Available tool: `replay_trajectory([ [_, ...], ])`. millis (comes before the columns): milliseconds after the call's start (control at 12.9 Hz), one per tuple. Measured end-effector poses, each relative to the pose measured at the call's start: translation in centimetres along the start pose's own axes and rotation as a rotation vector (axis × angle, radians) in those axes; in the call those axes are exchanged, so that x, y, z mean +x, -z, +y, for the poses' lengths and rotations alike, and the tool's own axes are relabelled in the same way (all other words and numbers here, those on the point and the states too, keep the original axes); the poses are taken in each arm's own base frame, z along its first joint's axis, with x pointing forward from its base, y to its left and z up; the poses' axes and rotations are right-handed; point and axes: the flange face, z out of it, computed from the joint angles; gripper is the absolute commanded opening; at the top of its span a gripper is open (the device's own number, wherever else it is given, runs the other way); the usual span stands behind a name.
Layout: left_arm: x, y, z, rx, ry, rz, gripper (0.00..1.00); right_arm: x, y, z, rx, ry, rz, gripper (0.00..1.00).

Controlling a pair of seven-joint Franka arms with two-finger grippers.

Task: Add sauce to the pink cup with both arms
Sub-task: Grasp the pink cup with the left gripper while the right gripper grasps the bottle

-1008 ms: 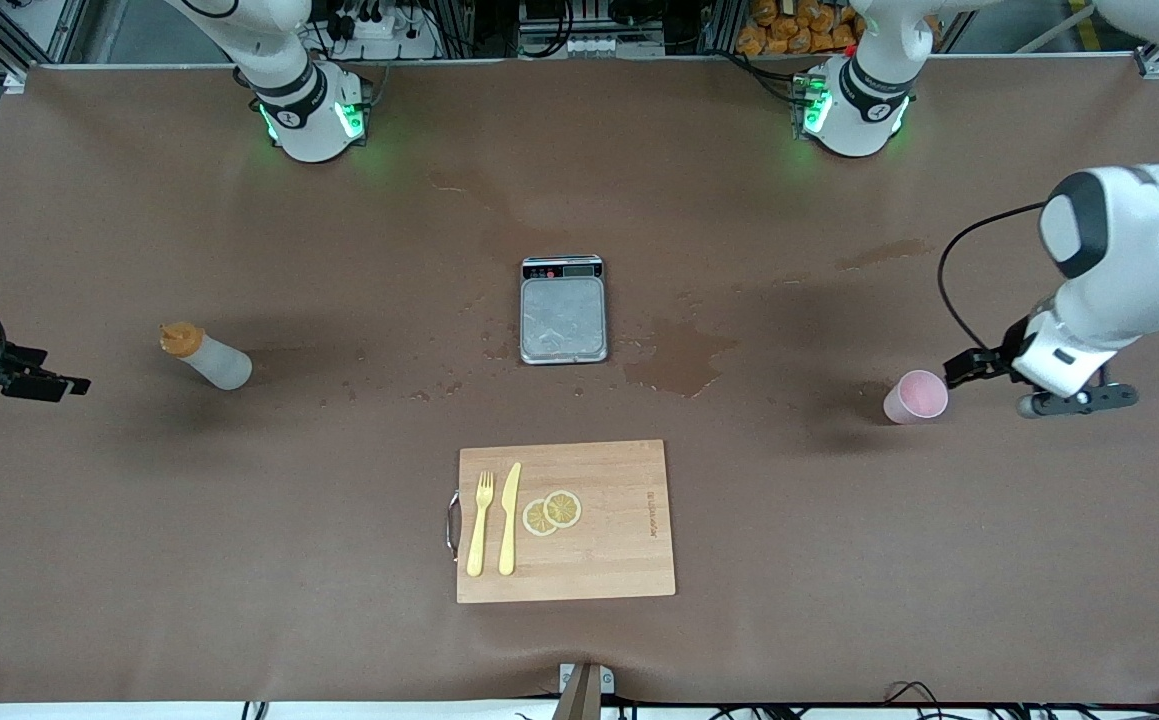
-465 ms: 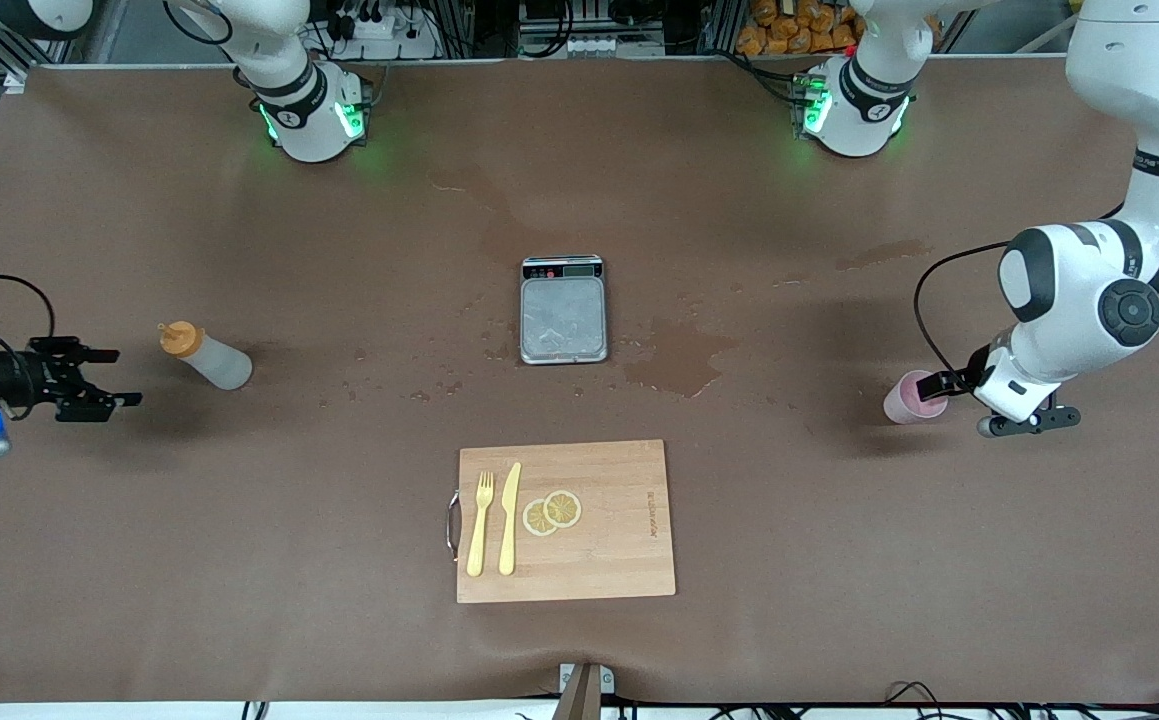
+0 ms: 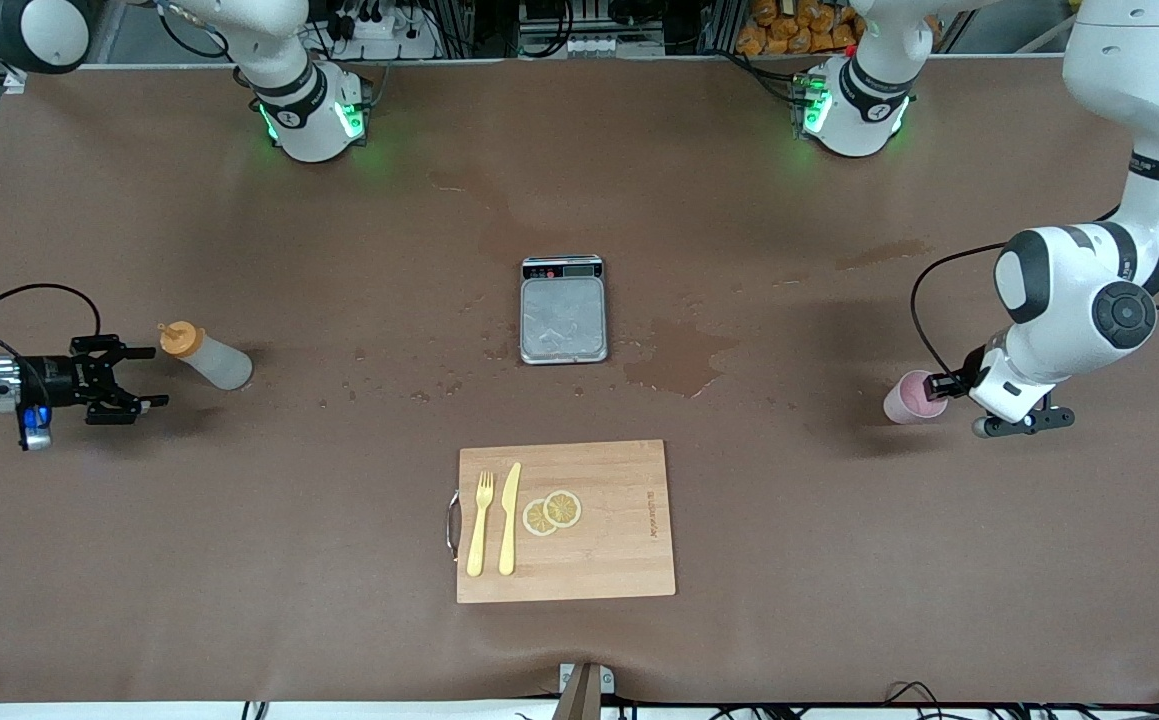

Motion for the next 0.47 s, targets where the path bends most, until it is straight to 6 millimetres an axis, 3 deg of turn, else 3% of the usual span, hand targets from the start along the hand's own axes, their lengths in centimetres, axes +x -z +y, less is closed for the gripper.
replay_trajectory([
  [233, 0.1, 0.2, 0.2, -0.001, 0.000, 0.005, 0.00, 2.0, -2.6, 1.2, 0.001, -0.037, -0.080, 1.00],
  [465, 0.7, 1.2, 0.7, -0.004, -0.008, 0.028, 0.00, 2.4, -4.2, 1.2, -0.002, -0.050, -0.137, 1.00],
])
